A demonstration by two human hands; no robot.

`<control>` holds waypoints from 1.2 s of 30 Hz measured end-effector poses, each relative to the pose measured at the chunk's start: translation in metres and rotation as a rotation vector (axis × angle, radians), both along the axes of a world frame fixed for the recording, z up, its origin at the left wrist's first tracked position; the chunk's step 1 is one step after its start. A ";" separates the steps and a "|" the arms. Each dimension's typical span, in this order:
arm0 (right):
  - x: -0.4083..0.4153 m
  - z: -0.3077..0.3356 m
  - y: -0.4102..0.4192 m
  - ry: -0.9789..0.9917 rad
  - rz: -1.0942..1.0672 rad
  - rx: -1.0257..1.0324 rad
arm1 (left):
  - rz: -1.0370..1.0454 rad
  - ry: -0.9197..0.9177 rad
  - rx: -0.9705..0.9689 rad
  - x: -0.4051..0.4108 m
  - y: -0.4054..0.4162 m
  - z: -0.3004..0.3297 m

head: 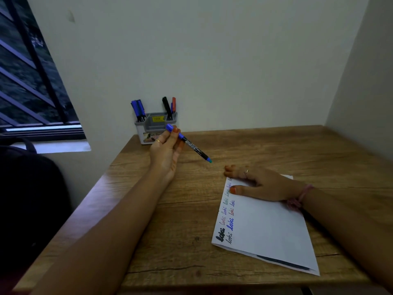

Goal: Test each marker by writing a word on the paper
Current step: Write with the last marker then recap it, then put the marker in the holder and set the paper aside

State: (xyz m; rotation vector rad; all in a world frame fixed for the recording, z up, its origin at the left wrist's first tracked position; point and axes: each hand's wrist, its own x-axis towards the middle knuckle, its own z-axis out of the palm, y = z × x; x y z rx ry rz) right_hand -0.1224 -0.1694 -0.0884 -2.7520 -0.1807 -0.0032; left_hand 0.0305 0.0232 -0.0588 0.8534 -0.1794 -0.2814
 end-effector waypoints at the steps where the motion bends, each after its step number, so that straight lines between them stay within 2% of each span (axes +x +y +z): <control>1: 0.000 0.001 0.000 0.001 0.000 -0.007 | 0.019 -0.002 -0.007 0.002 0.001 0.002; 6: 0.001 0.000 0.001 0.017 0.007 -0.021 | 0.166 -0.037 -0.022 0.026 0.002 0.022; 14: 0.008 -0.003 -0.006 0.012 0.053 -0.020 | 0.480 -0.193 0.020 0.090 -0.007 0.076; 22: 0.012 -0.004 -0.010 0.037 0.085 -0.018 | 0.644 -0.341 0.409 0.133 -0.038 0.056; 29: 0.015 -0.007 -0.015 0.047 0.107 -0.014 | 0.558 -0.494 0.844 0.153 -0.054 0.033; 36: 0.015 -0.009 -0.016 0.046 0.109 0.009 | 0.576 -0.475 0.887 0.161 -0.049 0.012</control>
